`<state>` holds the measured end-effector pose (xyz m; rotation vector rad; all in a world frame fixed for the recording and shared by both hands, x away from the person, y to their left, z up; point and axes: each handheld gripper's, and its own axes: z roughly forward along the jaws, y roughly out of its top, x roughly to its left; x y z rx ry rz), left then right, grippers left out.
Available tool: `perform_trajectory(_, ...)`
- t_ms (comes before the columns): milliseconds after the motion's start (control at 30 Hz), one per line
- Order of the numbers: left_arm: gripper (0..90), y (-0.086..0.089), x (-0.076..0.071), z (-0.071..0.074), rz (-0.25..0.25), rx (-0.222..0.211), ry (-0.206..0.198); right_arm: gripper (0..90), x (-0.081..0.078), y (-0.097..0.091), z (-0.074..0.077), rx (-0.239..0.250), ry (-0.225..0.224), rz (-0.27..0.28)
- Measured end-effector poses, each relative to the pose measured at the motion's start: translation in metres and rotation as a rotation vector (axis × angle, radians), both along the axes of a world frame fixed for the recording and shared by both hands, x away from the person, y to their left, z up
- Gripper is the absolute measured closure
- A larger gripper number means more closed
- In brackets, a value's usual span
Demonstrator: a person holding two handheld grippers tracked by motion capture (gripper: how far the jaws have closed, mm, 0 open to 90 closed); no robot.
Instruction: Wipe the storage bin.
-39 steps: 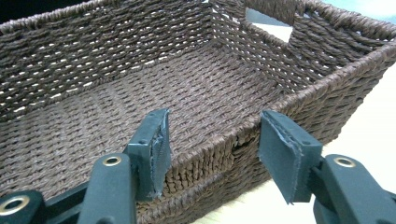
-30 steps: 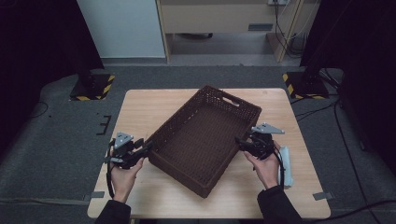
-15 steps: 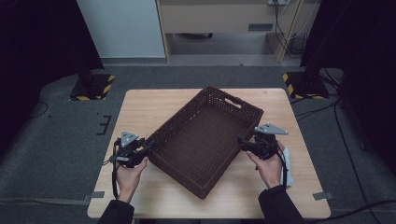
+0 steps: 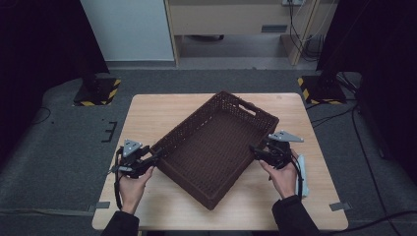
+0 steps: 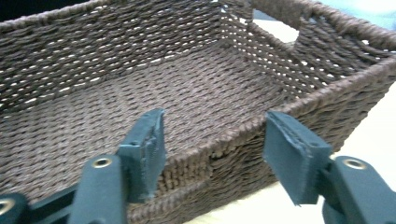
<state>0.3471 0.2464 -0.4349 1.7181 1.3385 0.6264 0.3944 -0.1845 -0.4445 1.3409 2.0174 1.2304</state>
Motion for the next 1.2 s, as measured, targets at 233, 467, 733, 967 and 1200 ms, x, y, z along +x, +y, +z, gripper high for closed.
perform_trajectory(233, 40.8, -0.009, -0.005, -0.001, 0.007, 0.017, 0.006, 39.1, -0.004, 0.002, 0.001, -0.017, -0.007, -0.008)
perform_trajectory(467, 41.8, -0.007, 0.008, -0.003, 0.009, 0.023, 0.007, 33.3, -0.002, -0.005, 0.006, -0.004, -0.013, -0.037)
perform_trajectory(733, 43.7, -0.001, 0.010, -0.002, -0.004, -0.039, 0.020, 32.9, -0.001, -0.006, 0.000, -0.018, -0.013, -0.043)
perform_trajectory(967, 42.0, -0.011, -0.003, -0.002, -0.020, -0.030, 0.011, 33.8, -0.003, -0.005, 0.001, -0.012, -0.001, -0.058)
perform_trajectory(1200, 42.0, -0.016, 0.004, -0.004, -0.025, -0.002, 0.020, 31.8, -0.003, -0.009, 0.006, -0.018, 0.000, -0.060)
